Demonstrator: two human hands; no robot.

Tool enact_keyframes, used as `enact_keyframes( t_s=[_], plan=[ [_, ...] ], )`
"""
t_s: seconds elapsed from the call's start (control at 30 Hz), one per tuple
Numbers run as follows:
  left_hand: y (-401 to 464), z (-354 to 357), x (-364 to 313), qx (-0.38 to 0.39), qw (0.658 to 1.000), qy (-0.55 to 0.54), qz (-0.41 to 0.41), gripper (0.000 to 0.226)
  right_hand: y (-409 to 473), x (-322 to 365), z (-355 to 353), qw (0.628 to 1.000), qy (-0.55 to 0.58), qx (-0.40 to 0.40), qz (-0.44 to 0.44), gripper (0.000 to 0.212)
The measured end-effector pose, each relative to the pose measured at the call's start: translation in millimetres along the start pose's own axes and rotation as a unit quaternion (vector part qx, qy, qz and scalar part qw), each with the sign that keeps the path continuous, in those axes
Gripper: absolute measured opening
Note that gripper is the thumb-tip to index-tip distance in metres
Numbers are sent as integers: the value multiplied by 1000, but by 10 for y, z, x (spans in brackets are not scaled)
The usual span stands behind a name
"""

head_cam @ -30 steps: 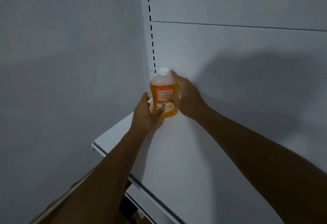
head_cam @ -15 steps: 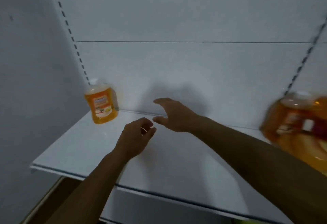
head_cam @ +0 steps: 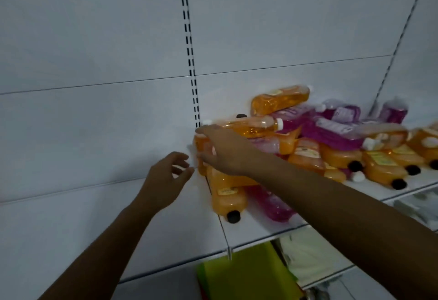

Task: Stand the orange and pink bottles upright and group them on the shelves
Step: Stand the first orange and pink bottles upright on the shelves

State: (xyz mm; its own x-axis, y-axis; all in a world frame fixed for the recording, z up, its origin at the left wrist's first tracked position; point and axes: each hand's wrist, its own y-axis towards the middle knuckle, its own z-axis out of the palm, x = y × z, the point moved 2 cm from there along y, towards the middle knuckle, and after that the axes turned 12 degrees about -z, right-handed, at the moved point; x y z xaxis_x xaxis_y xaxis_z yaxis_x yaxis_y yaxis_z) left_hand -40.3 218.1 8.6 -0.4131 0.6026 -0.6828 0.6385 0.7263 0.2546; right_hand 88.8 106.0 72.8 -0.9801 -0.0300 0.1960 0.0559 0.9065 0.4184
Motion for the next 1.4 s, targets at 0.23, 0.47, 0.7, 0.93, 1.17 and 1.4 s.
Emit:
enact_keyframes(
  t_s=[0.23, 0.47, 0.7, 0.93, 1.17, 1.4],
  plan=[
    [132, 404, -651, 9, 991, -125, -47, 48, -582, -710, -491, 985, -69, -139, 80, 48],
    [419, 544, -866, 29, 990, -132, -47, 69, -695, -1216, -484, 964, -43, -96, 243, 69],
    [568, 649, -840, -31, 996, -81, -19, 73, -620, -1274, -401, 971, 69, -119, 196, 44],
    [563, 596, -830, -73, 994, -82, -10, 77, -562, -1246, -461, 971, 65, -177, 150, 50],
    [486, 360, -689, -150, 985, -82, 6, 65, -415, -1015, -466, 970, 87, -204, 103, 56],
    [53, -377, -147, -181, 977, -105, -41, 45, 262, -288, -280, 965, 171, -196, 17, 81]
  ],
)
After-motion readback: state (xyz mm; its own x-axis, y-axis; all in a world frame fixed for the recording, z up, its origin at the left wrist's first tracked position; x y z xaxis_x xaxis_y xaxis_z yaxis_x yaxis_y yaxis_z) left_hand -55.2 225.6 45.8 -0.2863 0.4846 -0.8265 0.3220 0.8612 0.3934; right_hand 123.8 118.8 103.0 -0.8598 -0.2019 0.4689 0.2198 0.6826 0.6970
